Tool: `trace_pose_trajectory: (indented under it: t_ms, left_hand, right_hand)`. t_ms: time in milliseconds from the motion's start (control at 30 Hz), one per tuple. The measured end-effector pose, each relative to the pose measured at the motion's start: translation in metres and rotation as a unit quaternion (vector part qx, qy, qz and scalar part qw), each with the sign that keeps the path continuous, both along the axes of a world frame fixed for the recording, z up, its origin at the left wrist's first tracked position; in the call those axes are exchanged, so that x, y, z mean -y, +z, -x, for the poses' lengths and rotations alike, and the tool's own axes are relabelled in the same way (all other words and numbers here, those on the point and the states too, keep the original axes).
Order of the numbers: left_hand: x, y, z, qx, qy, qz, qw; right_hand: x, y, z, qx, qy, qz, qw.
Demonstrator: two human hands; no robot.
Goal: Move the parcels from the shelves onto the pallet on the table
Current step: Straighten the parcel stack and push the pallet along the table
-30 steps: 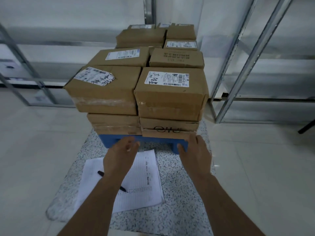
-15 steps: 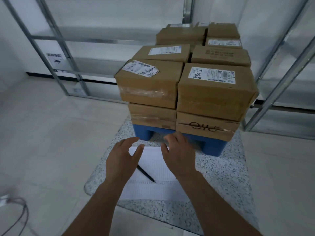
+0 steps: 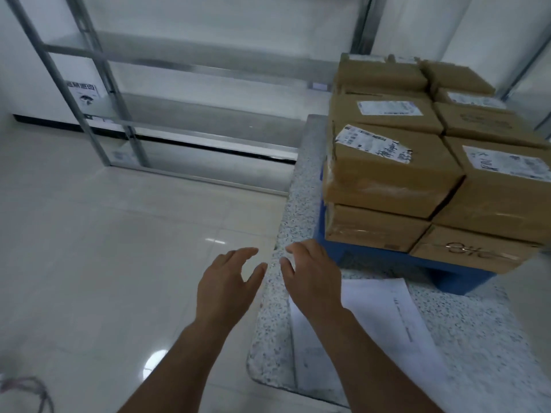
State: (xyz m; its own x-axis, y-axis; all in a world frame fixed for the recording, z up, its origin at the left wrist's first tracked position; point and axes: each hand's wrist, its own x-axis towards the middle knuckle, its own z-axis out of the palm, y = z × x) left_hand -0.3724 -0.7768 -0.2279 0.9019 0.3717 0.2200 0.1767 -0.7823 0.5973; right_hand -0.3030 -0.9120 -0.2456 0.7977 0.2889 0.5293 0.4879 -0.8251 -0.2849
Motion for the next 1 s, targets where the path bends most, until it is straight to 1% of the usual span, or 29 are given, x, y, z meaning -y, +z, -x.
trace_pose_trajectory:
  t_ms: [100,233,367,567,700,800,1000]
  left_hand:
    - [-0.056,-0.002,0.007,-0.002,-0.010,-0.033,0.999]
    - [-0.116,-0.010,0.013,-0.023,-0.003,-0.041,0.999]
    - [-0.152,-0.024,0.007,-0.075,-0.002,-0.042,0.996]
    - [-0.197,-0.039,-0.013,-0.123,-0.039,-0.086,0.988]
    - [-0.233,-0.040,-0.048,-0.128,-0.060,-0.108,0.984]
    - [-0.256,-0.034,-0.087,-0.131,-0.094,-0.120,0.980]
    - [-0.279,-0.012,-0.172,-0.115,-0.149,-0.138,0.972]
  right_hand:
    - [-0.048,0.000,0.005,-0.014,-0.011,0.028,0.999]
    - [-0.099,-0.006,0.007,-0.049,-0.012,0.061,0.997]
    - [-0.131,-0.013,0.002,-0.066,-0.024,0.085,0.994]
    - [-0.175,-0.033,-0.021,-0.081,-0.030,0.086,0.993]
    - [-0.206,-0.040,-0.046,-0.079,-0.044,0.074,0.993]
    - [-0.222,-0.041,-0.075,-0.092,-0.056,0.064,0.992]
    - [-0.243,-0.022,-0.130,-0.107,-0.125,0.047,0.985]
